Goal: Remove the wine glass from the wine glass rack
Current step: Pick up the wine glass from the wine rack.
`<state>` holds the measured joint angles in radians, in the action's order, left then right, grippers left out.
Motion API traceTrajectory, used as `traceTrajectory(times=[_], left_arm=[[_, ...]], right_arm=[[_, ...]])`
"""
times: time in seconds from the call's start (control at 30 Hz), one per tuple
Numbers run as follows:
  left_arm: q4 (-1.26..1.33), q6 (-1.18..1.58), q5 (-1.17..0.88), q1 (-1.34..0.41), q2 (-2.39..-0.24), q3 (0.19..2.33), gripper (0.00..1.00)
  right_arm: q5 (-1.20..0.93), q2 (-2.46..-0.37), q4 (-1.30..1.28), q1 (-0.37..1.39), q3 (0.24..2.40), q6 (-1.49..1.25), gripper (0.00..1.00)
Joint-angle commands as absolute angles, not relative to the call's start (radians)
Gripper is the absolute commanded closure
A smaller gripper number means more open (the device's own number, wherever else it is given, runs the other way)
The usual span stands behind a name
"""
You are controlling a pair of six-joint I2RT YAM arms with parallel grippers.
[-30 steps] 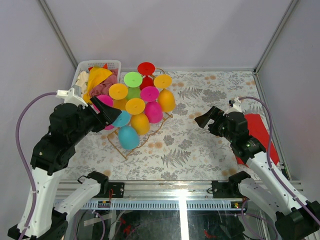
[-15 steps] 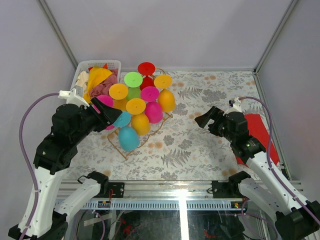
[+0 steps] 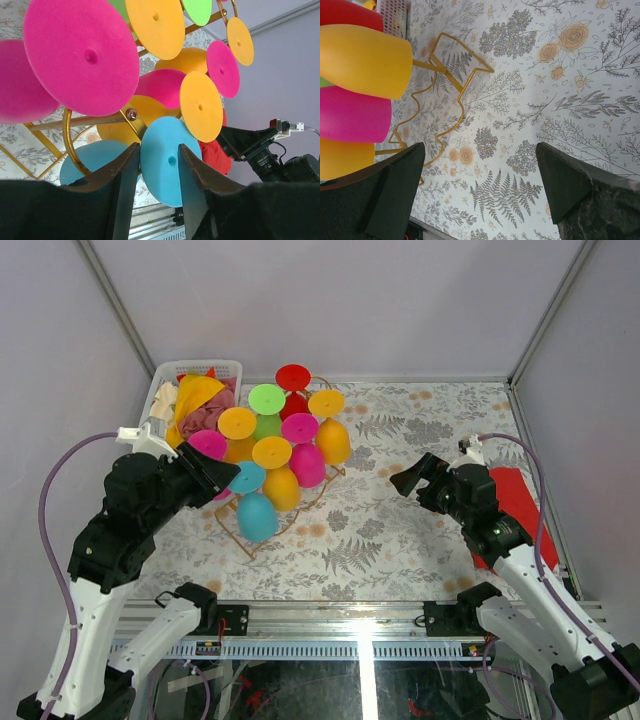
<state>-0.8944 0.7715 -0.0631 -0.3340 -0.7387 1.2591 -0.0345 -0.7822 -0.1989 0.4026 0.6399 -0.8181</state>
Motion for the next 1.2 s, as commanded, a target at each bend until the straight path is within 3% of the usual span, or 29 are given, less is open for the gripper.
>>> traceTrajectory(times=[0.0, 0.73, 1.17], left_arm=[[-0.893, 0.786, -0.064, -0.331, -0.725, 1.244, 0.66], [-0.827, 0.903, -0.053, -0.330, -0.638, 1.185, 0.99], [-0.713, 1.050, -0.134, -0.331, -0.555, 1.101, 1.00]], right_arm=[[-0.003, -0.758, -0.177, 0.409, 0.646, -0.804, 0.01], [-0.003, -0.757, -0.180, 0.410, 0.645, -0.810, 0.01], [0.002, -0.755, -0.187, 0.409, 0.644, -0.805, 0.01]])
